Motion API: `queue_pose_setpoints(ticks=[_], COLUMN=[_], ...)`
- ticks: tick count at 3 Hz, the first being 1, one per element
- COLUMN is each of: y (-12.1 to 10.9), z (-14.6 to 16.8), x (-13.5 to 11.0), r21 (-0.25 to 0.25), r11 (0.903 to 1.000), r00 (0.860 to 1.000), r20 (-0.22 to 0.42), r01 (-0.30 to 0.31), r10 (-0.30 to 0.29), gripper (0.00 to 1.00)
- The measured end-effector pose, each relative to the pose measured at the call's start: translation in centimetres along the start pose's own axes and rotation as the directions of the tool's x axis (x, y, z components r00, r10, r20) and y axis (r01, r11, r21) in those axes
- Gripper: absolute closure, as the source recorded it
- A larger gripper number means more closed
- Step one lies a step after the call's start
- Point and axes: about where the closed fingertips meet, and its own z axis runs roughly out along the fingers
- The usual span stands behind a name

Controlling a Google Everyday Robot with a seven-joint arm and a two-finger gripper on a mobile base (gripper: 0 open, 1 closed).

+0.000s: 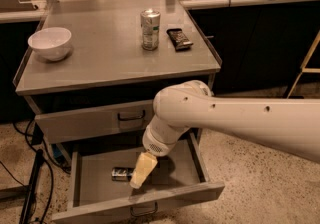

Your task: Pick redbull can from middle drawer and place on counter

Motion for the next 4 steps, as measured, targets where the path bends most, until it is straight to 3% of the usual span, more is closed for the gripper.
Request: queue_pose_setpoints(ticks=[1,2,3,4], y=[-1.5,-1.5,-0.9,-1.1], z=[4.4,4.4,7.4,12.4], x=[-0.4,-0.4,-0.6,-1.3], r21=[0.006,0.006,-0.042,-0.102], r11=[0.9984,0.9983,0.9962,0.9887], r00=[0.998,0.998,0.996,0.989], r20=[0.041,0.041,0.054,0.091], r01=[-0.057,-0.057,-0.076,-0.11], r10=[0.057,0.057,0.078,0.119], gripper=[0.0,0.0,0.0,0.0])
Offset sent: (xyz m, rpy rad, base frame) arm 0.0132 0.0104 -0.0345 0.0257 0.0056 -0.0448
